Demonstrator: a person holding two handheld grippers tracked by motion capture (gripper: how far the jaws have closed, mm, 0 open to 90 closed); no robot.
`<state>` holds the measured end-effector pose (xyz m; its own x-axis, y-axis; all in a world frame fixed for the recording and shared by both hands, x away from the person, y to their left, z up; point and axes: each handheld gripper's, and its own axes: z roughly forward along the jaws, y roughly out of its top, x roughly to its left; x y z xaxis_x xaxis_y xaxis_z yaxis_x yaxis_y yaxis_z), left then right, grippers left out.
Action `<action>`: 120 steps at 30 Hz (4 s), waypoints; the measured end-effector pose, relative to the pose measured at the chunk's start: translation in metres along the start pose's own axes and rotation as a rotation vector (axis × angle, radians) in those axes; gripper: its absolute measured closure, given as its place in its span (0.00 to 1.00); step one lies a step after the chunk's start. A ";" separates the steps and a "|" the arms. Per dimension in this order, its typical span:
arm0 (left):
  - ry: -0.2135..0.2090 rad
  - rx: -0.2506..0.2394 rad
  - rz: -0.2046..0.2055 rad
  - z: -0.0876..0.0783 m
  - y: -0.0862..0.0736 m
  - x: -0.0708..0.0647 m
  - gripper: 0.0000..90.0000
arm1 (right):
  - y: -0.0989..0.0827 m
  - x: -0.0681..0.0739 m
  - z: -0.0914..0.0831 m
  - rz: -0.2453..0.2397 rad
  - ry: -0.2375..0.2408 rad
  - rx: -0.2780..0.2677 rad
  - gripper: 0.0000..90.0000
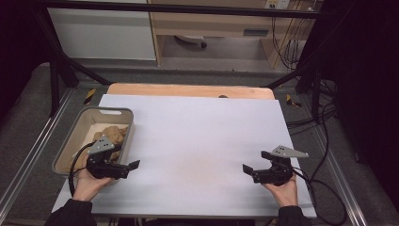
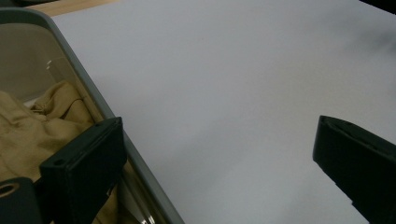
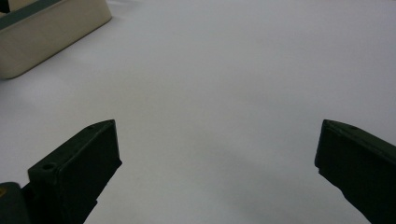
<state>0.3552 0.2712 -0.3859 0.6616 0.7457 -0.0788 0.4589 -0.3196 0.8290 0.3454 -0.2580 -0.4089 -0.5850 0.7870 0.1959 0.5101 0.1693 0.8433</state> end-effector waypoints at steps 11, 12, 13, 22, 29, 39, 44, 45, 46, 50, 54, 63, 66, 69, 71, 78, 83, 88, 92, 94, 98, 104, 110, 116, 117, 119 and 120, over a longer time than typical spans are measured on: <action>0.006 -0.003 0.003 -0.002 0.001 0.000 0.03 | 0.000 0.000 0.000 -0.005 0.008 0.005 0.01; 0.007 -0.003 0.004 -0.002 0.001 0.000 0.03 | 0.000 0.000 0.000 -0.004 0.008 0.004 0.01; 0.006 -0.006 0.003 -0.003 0.001 0.000 0.03 | 0.000 0.000 0.000 -0.005 0.009 0.004 0.01; 0.012 -0.002 0.005 -0.005 0.002 0.002 0.03 | -0.001 0.002 0.000 -0.008 0.011 0.013 0.01; 0.013 -0.001 -0.005 -0.008 0.003 0.004 0.03 | 0.000 0.002 0.000 -0.009 0.011 0.017 0.01; 0.036 0.018 -0.009 -0.014 0.005 0.008 0.03 | 0.000 0.002 0.000 -0.008 0.011 0.018 0.01; 0.044 0.024 -0.015 -0.018 0.006 0.012 0.03 | -0.001 0.002 0.001 -0.008 0.010 0.021 0.01; 0.044 0.024 -0.015 -0.018 0.006 0.012 0.03 | -0.001 0.002 0.001 -0.007 0.010 0.020 0.01; 0.048 0.029 -0.021 -0.020 0.006 0.014 0.03 | -0.001 0.002 0.001 -0.007 0.010 0.020 0.01; 0.057 0.031 -0.034 -0.025 0.006 0.019 0.03 | -0.001 0.002 0.001 -0.008 0.010 0.022 0.01; 0.075 0.030 -0.040 -0.030 0.006 0.024 0.03 | -0.001 0.002 0.001 -0.004 0.008 0.024 0.01; 0.112 0.039 -0.067 -0.037 0.006 0.034 0.04 | -0.001 0.002 0.001 -0.007 0.007 0.027 0.01; 0.123 0.047 -0.067 -0.037 0.006 0.036 0.04 | -0.001 0.002 0.001 -0.011 0.006 0.027 0.01; 0.138 0.061 -0.077 -0.036 0.004 0.040 0.04 | -0.001 0.002 0.001 -0.011 0.005 0.027 0.01; 0.147 0.072 -0.084 -0.035 0.003 0.042 0.05 | -0.001 0.002 0.001 -0.011 0.005 0.028 0.01; 0.192 0.109 -0.100 -0.033 -0.002 0.048 0.06 | -0.001 0.002 0.001 -0.010 0.005 0.029 0.01; 0.208 0.125 -0.112 -0.030 -0.005 0.050 0.09 | -0.001 0.002 0.001 -0.011 0.004 0.030 0.01; 0.226 0.142 -0.110 -0.029 -0.007 0.051 0.11 | -0.001 0.002 0.001 -0.011 0.003 0.030 0.01; 0.223 0.157 -0.113 -0.027 -0.009 0.051 0.14 | -0.001 0.002 0.001 -0.010 0.003 0.032 0.01; 0.223 0.169 -0.109 -0.026 -0.010 0.051 0.15 | -0.001 0.002 0.001 -0.010 0.003 0.032 0.01; 0.227 0.208 -0.100 -0.019 -0.013 0.050 0.16 | -0.001 0.002 0.001 -0.011 0.003 0.033 0.01; 0.235 0.216 -0.093 -0.017 -0.013 0.049 0.17 | -0.001 0.002 0.001 -0.012 0.002 0.032 0.01; 0.255 0.244 -0.094 -0.015 -0.012 0.048 0.19 | -0.001 0.002 0.001 -0.014 0.001 0.033 0.01; 0.272 0.279 -0.111 -0.013 -0.012 0.049 0.22 | -0.001 0.002 0.002 -0.015 0.001 0.034 0.01; 0.277 0.285 -0.111 -0.013 -0.012 0.049 0.24 | -0.001 0.002 0.002 -0.015 0.001 0.033 0.01; 0.282 0.290 -0.113 -0.013 -0.012 0.049 0.27 | -0.001 0.002 0.001 -0.015 0.001 0.033 0.01; 0.287 0.292 -0.117 -0.012 -0.012 0.048 0.28 | -0.001 0.002 0.001 -0.013 0.000 0.032 0.01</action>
<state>0.3744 0.3183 -0.3931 0.4218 0.9062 0.0289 0.6970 -0.3445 0.6289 0.3444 -0.2559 -0.4103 -0.5919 0.7845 0.1849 0.5223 0.1985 0.8294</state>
